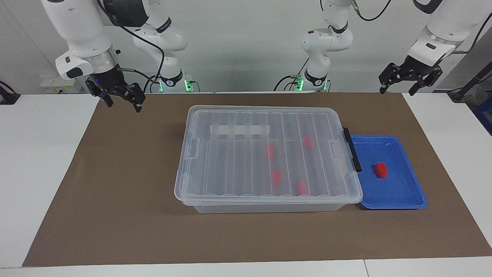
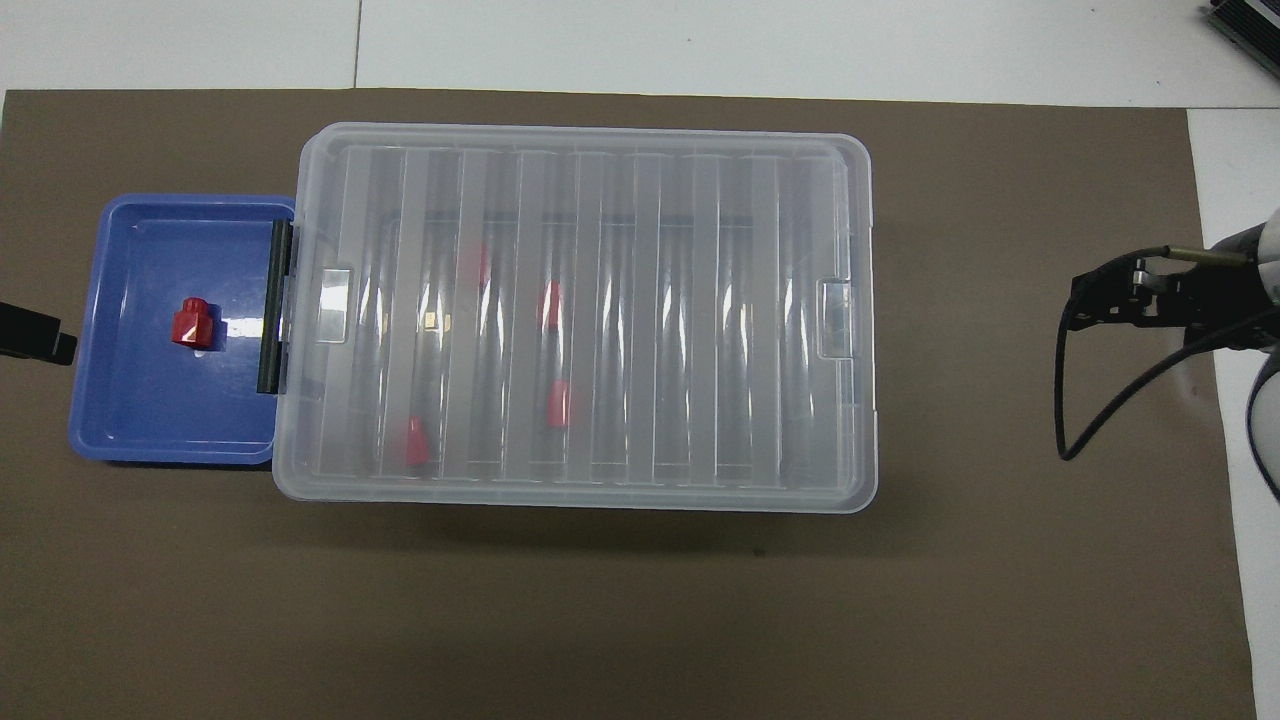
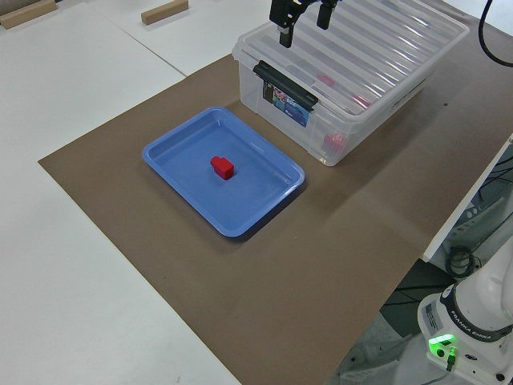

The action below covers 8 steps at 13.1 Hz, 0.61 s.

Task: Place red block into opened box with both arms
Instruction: 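Move the right gripper toward the clear lid's near end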

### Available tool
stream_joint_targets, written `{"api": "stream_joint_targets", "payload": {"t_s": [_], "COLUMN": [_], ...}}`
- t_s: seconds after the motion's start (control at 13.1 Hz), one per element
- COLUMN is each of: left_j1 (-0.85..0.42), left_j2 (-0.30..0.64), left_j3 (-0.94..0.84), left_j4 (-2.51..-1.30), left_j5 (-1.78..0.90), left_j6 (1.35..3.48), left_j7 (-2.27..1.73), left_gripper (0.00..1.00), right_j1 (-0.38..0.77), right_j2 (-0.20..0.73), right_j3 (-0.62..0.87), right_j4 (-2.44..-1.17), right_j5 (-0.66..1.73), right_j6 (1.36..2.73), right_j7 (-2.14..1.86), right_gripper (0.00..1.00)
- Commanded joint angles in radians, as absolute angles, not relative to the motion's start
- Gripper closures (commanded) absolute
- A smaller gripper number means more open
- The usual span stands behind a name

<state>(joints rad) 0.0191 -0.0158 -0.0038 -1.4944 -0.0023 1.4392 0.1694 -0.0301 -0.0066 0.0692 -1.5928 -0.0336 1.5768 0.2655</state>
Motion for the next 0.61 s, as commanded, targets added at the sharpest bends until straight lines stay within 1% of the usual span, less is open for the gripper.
{"api": "stream_joint_targets", "payload": {"t_s": [0.0,0.31,0.38,0.54], "left_j1": [0.028,0.028,0.028,0.028], "left_j2": [-0.044,-0.044,-0.044,-0.044], "left_j3": [-0.008,-0.006,-0.008,-0.008], "left_j4": [-1.528,-1.528,-1.528,-1.528], "left_j5": [-0.014,-0.014,-0.014,-0.014], "left_j6": [1.45,1.45,1.45,1.45], "left_j7": [0.169,0.169,0.169,0.169], "left_gripper": [0.0,0.0,0.0,0.0], "right_j1": [-0.038,-0.048,-0.038,-0.034], "right_j2": [-0.009,-0.012,-0.014,-0.024], "right_j3": [0.074,0.074,0.074,0.077], "right_j4": [-1.592,-1.595,-1.606,-1.669], "right_j5": [-0.032,-0.019,0.007,0.014], "right_j6": [1.574,1.581,1.61,1.705], "right_j7": [0.226,0.218,0.228,0.232], "right_gripper": [0.0,0.0,0.0,0.03]}}
